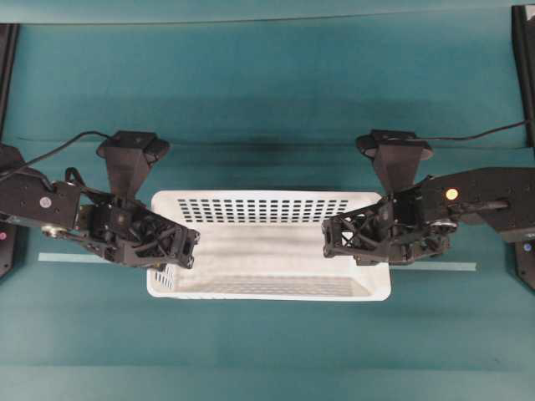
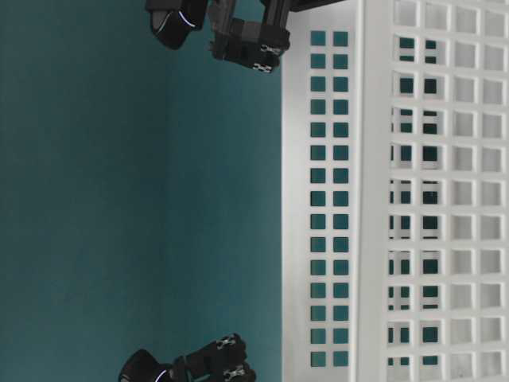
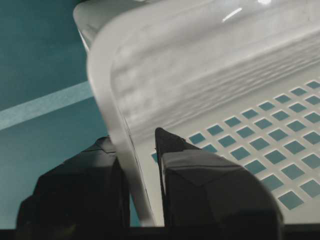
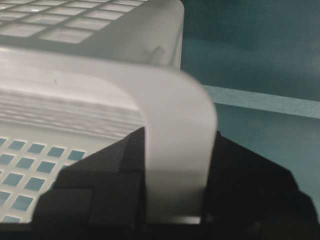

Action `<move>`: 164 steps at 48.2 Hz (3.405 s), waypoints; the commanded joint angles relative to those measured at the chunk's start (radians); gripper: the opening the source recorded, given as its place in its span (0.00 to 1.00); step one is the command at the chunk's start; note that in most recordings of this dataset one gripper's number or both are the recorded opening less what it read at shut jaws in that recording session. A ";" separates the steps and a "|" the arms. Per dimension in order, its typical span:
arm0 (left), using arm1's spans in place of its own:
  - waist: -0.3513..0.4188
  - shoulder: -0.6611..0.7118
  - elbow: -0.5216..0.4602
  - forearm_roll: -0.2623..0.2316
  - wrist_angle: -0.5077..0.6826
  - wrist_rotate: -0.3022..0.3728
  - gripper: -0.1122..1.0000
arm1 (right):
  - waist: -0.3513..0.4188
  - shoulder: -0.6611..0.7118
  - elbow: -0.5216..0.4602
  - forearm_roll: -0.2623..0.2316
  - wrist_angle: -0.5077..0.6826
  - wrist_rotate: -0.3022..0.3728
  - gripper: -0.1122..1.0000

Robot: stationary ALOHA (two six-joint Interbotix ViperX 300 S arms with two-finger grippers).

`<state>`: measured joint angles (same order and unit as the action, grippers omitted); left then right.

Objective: Lift the white basket with both hands.

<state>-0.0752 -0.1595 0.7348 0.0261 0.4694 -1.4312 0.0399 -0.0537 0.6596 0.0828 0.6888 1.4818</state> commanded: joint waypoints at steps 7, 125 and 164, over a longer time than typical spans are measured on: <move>0.008 0.006 -0.017 0.005 -0.029 0.011 0.16 | 0.018 0.018 -0.011 -0.028 -0.043 -0.008 0.25; 0.006 -0.463 0.011 0.006 0.052 0.153 0.93 | -0.023 -0.463 0.071 -0.106 0.015 -0.094 0.93; 0.006 -0.727 0.066 0.008 -0.051 0.773 0.93 | -0.041 -0.899 0.249 -0.121 -0.402 -0.911 0.93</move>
<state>-0.0675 -0.8744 0.8099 0.0307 0.4280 -0.6918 0.0000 -0.9327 0.9050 -0.0353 0.3191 0.6197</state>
